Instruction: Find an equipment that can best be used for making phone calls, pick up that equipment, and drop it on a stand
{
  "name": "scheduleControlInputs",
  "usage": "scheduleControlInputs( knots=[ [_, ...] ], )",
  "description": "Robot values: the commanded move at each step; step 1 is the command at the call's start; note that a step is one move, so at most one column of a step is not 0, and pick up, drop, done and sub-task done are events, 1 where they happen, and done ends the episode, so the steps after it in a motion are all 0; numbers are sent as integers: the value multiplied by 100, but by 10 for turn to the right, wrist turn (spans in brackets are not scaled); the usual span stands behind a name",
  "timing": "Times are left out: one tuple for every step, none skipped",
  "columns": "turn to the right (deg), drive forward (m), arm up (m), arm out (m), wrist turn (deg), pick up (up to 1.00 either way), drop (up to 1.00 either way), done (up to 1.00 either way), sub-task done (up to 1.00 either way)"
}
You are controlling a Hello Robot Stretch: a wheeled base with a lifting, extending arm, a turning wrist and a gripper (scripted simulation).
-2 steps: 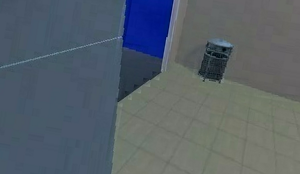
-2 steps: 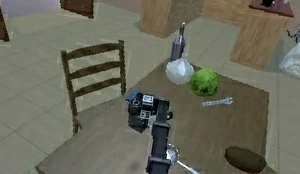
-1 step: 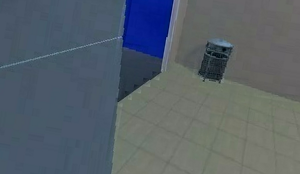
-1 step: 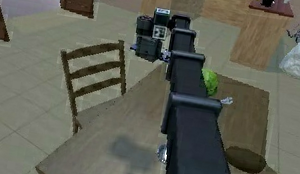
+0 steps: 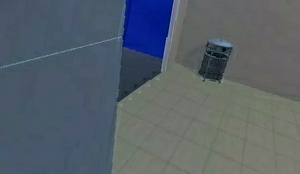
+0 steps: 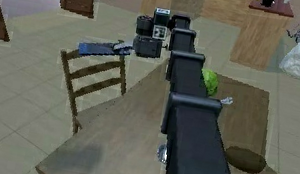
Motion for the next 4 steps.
scheduleControlInputs(
  knots=[
    [0, 0, 0, 0, -450, 0, 0, 0, 0],
    [0, 0, 0, 0, -450, 0, 0, 0, 0],
    [0, 0, 0, 0, -210, 0, 0, 0, 0],
    [0, 0, 0, -38, 0, 0, 0, 0, 0]
  ],
)
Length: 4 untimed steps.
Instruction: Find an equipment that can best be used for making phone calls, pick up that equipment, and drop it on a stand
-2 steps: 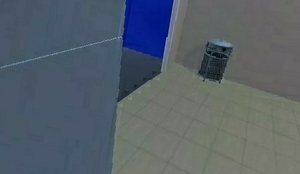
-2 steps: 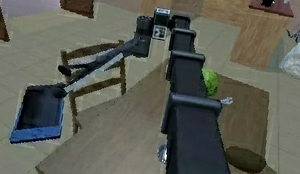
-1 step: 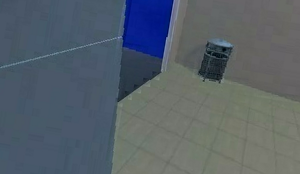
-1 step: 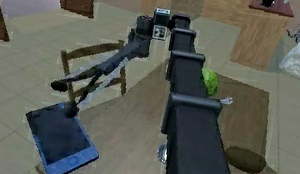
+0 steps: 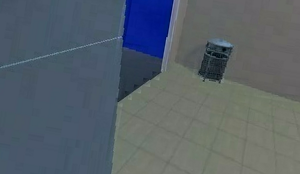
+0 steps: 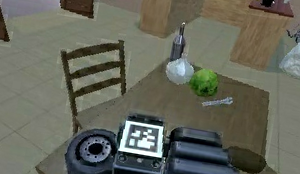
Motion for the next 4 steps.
scheduleControlInputs(
  knots=[
    [-450, 0, 0, 0, 0, 0, 0, 0, 0],
    [-450, 0, 0, 0, 0, 0, 0, 0, 0],
    [-210, 0, 0, 0, 0, 0, 0, 0, 0],
    [0, 40, 0, 0, 0, 0, 0, 0, 0]
  ],
)
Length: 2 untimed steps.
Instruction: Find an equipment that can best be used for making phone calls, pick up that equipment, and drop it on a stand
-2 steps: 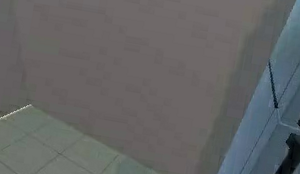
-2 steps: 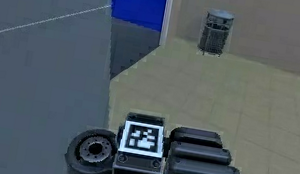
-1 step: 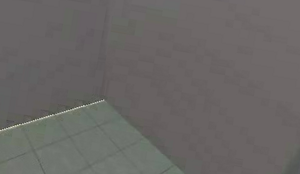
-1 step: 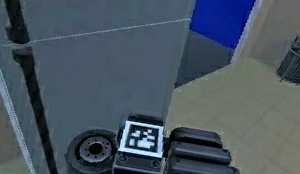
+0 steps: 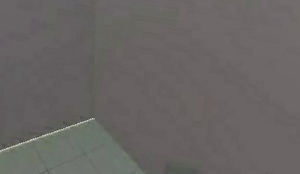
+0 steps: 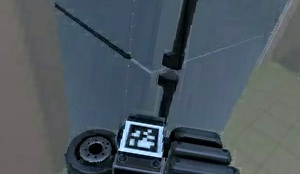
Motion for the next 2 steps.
scheduleControlInputs(
  knots=[
    [-450, 0, 0, 0, 0, 0, 0, 0, 0],
    [-420, 0, 0, 0, 0, 0, 0, 0, 0]
  ],
)
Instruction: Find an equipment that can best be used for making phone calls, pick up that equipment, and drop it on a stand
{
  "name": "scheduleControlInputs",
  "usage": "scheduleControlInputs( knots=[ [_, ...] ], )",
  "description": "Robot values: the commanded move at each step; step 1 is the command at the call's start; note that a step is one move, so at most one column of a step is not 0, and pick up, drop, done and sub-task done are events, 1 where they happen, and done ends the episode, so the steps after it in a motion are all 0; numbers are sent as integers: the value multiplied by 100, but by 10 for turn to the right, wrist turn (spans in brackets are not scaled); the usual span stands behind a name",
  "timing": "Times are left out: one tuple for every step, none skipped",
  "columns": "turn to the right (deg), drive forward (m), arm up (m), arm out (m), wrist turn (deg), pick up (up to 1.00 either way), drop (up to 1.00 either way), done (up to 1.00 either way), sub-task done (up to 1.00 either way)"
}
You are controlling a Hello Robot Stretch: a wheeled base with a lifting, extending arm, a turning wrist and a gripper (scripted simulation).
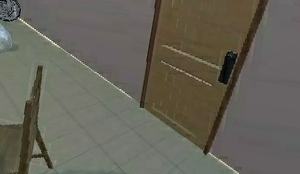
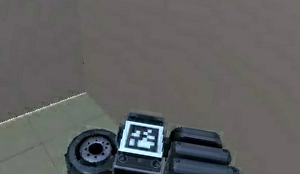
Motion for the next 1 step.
scheduleControlInputs(
  knots=[
    [-30, 0, 0, 0, 0, 0, 0, 0, 0]
  ],
)
